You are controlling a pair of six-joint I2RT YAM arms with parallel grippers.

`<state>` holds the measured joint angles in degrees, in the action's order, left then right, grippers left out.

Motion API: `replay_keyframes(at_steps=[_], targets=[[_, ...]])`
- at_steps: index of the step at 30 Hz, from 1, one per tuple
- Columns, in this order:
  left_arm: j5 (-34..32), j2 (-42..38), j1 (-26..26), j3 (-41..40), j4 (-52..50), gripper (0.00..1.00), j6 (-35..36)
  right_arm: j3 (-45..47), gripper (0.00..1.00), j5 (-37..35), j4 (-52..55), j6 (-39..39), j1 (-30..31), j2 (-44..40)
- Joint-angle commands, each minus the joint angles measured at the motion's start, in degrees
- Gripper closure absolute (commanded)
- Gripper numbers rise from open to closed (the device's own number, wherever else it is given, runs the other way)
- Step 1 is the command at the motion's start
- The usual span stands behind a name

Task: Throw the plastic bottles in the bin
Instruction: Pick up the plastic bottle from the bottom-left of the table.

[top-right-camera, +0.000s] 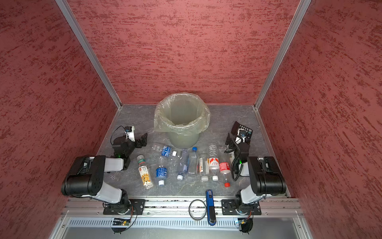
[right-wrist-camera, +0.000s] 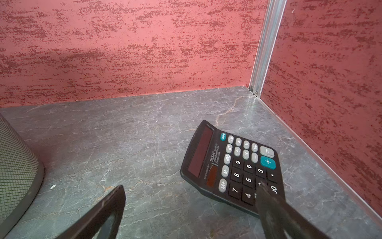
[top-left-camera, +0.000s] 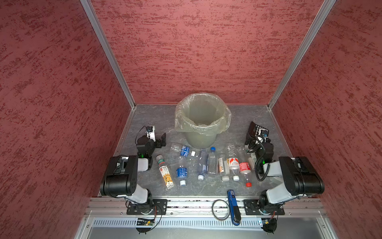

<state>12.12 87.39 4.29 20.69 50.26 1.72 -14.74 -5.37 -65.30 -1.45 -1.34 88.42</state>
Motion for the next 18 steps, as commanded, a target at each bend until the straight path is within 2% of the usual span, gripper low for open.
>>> replay_keyframes(at_steps=[1,18], targets=[[0.5,0.5,0.1,0.8,1.2,0.01,-0.6,-1.4,0.01,-0.6,-1.3,0.2,-0.3,0.4],[0.9,0.6,0.4,0.9,1.1,0.0,-0.8,-1.3,0.01,-0.5,-1.2,0.2,-0.4,0.5]])
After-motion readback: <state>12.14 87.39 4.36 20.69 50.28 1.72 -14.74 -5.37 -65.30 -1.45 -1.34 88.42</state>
